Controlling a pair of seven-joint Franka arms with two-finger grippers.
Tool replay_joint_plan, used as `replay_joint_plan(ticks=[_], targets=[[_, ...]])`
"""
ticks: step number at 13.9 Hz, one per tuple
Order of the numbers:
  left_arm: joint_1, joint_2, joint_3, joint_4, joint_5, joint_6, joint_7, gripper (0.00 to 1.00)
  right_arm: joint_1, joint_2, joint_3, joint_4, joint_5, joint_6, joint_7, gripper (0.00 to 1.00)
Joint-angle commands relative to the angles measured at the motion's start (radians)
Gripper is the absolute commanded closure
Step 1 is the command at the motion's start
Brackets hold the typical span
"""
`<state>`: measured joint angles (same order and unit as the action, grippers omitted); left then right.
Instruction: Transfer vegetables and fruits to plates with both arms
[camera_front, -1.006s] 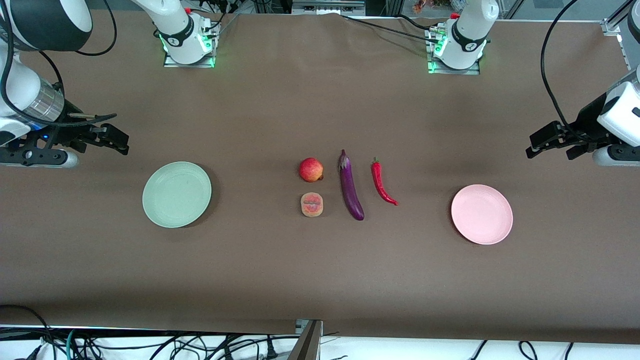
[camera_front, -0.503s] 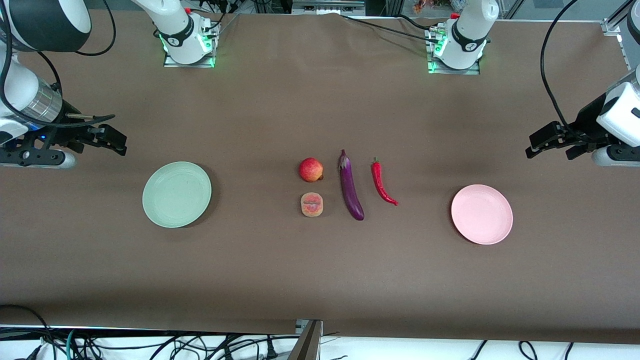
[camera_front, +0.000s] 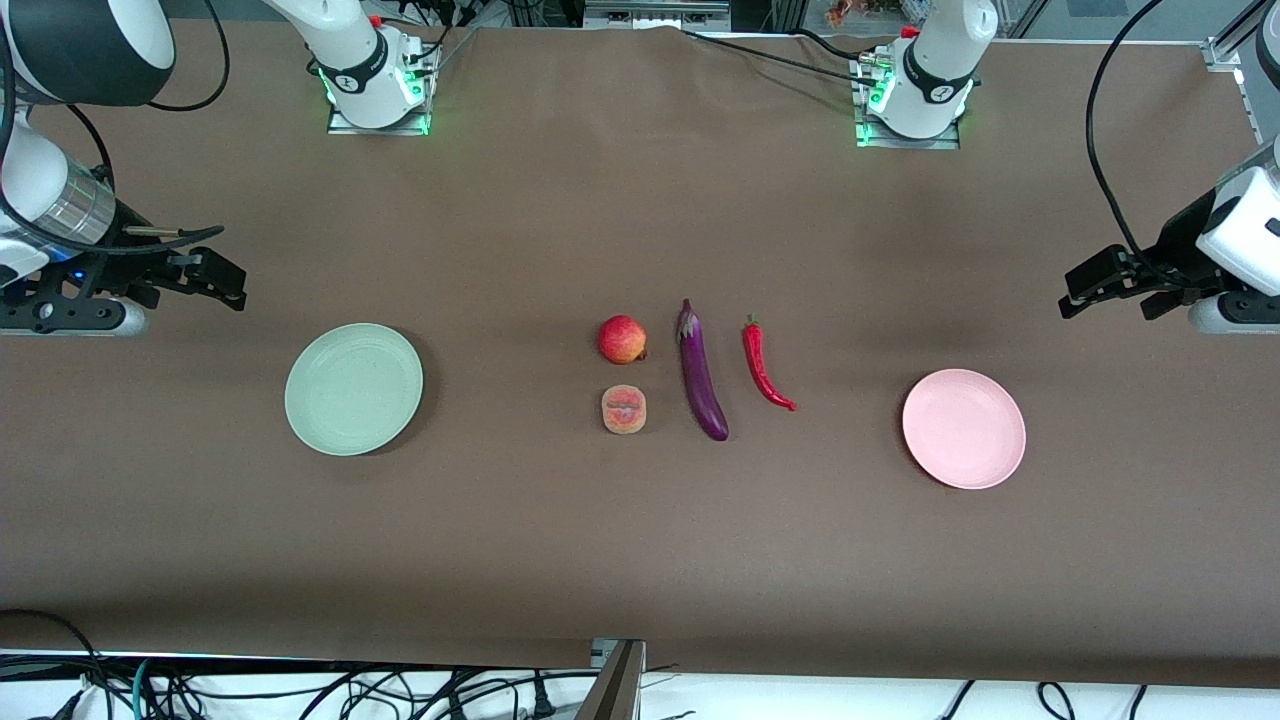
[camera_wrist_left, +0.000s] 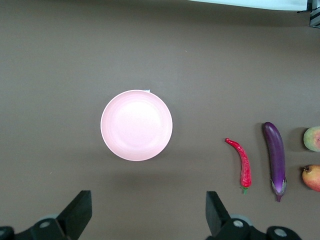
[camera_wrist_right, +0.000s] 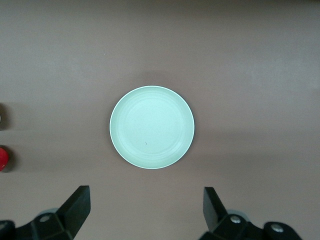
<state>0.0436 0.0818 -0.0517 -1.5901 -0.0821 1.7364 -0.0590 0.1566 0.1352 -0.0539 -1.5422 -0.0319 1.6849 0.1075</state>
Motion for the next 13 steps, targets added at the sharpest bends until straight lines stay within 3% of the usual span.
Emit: replay_joint_plan(ticks=[1, 5, 8, 13], targets=[[0.027, 0.006, -0.005, -0.01, 0.002, 0.012, -0.013, 0.0, -0.005, 0.001, 0.002, 0.011, -0.01, 0.003, -0.017, 0.0], [-0.021, 0.105, -0.107, -0.01, 0.004, 0.009, -0.167, 0.0, -0.002, 0.001, 0.002, 0.011, -0.016, 0.003, -0.012, 0.0], [-0.071, 0.199, -0.195, -0.014, 0.01, 0.098, -0.312, 0.0, 0.003, 0.001, 0.003, 0.011, -0.011, -0.001, -0.014, 0.0], [-0.241, 0.424, -0.195, -0.049, 0.019, 0.346, -0.469, 0.0, 0.015, 0.018, 0.008, 0.001, -0.008, -0.016, -0.088, 0.0]])
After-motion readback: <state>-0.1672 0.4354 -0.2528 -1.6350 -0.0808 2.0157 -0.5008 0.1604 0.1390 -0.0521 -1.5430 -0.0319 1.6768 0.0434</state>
